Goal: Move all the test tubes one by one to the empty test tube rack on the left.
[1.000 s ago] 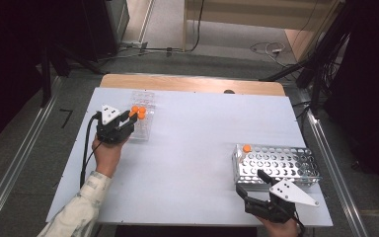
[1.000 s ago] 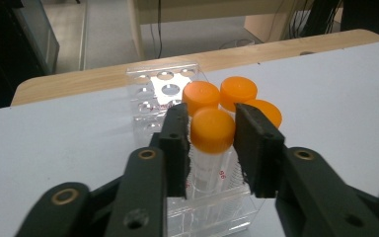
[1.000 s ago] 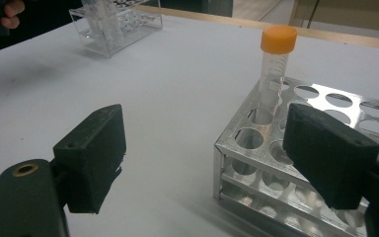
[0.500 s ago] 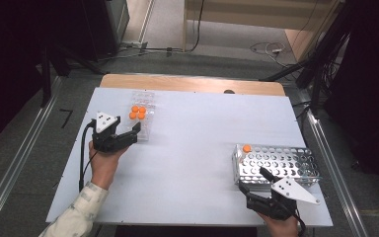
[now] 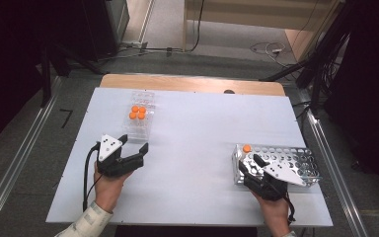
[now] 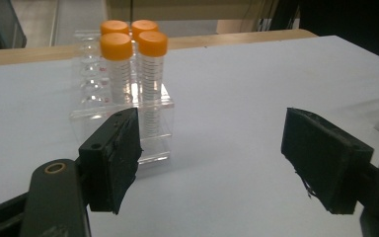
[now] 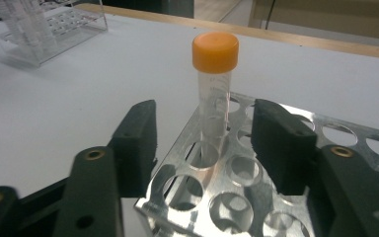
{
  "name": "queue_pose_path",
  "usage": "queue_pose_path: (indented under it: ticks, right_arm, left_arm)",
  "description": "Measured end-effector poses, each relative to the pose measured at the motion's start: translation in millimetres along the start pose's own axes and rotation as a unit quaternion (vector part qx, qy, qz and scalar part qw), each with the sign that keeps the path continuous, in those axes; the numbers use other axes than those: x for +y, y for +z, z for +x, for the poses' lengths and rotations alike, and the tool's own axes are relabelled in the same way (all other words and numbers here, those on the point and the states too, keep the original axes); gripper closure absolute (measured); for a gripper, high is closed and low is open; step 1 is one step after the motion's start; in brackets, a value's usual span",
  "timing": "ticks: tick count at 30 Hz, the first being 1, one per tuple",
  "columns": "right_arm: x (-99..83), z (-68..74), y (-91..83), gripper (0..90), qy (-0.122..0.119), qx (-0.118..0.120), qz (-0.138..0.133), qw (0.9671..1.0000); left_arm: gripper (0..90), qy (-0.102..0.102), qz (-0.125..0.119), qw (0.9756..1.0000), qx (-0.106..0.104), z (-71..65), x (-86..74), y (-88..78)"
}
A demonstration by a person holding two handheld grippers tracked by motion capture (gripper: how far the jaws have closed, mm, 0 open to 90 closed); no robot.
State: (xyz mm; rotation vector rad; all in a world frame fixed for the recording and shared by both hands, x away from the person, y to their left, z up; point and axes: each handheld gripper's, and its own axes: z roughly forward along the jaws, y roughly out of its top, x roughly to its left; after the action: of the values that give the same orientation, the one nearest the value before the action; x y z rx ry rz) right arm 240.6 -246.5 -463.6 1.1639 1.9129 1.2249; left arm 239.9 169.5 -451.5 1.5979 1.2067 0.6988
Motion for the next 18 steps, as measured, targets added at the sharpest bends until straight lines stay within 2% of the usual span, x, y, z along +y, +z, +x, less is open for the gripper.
queue_pose_path:
  ticks: [4,8,11,18]
  right_arm:
    - [3.4,-0.1,10.6,55.0,0.001,-0.012,0.004,0.9999]
    - [5.6,1.4,17.3,61.3,-0.002,-0.025,0.015,0.9996]
    - [5.4,3.4,21.3,65.5,-0.003,-0.032,0.024,0.9992]
    - [4.8,2.4,21.3,71.7,-0.003,-0.03,0.021,0.9993]
  left_arm:
    - [23.4,0.005,-0.002,0.9999,-0.011,-6.2,-1.4,-2.4]
    - [23.4,0.018,0.001,0.9997,-0.015,-11.5,-2.2,-2.2]
    - [23.5,0.017,0.002,0.9996,-0.021,-12.9,-2.4,-2.1]
    - [23.8,0.02,0.008,0.9994,-0.027,-14.6,-3.7,-0.8]
